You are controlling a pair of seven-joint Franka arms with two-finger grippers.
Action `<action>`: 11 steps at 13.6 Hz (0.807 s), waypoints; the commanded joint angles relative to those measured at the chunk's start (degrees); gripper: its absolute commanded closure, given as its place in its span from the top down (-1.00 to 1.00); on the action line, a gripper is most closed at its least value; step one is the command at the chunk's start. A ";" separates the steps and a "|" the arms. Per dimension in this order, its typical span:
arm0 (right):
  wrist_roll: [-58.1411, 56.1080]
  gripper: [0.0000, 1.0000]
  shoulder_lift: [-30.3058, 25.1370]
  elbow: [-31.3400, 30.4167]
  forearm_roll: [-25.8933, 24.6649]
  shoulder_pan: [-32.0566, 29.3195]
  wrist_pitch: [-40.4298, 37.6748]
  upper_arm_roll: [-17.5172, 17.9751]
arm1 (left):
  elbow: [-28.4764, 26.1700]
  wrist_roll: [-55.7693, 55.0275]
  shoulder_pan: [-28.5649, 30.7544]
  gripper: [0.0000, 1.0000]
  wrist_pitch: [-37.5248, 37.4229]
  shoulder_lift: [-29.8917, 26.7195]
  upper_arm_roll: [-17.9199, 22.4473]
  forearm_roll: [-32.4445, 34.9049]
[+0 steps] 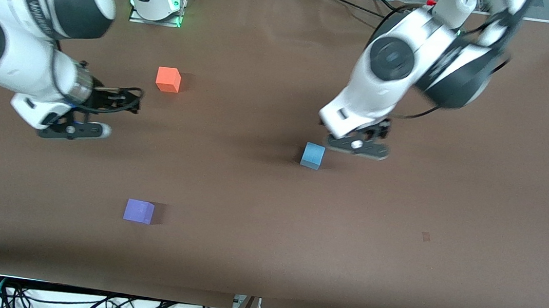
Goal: Place blue block between orange and purple blocks
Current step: 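Release the blue cube while the right gripper reaches toward it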
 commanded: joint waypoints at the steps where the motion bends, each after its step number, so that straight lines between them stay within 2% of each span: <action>1: 8.86 1.00 4.75 0.87 0.27 5.90 5.71 -0.05 | -1.18 0.79 8.90 1.00 -2.91 -4.23 -0.04 1.28; 4: 21.96 1.00 9.23 0.96 0.01 12.67 14.84 -0.05 | 3.48 9.38 16.99 1.00 -7.75 -4.59 0.31 1.28; 6: 29.18 1.00 12.40 0.96 0.27 17.15 21.17 0.04 | 3.75 17.80 23.06 1.00 -7.67 -3.46 0.31 1.10; 7: 33.82 1.00 14.33 1.04 0.27 19.70 25.38 0.04 | 3.75 21.59 24.56 1.00 -7.75 -3.10 0.31 1.28; 9: 42.97 1.00 18.81 1.57 0.19 24.36 35.04 0.04 | 3.58 21.81 26.50 1.00 -7.67 -3.10 0.32 1.10; 11: 50.27 1.00 24.51 6.46 -0.25 28.14 37.64 -0.22 | 3.49 22.24 26.95 1.00 -7.58 -3.10 0.32 1.10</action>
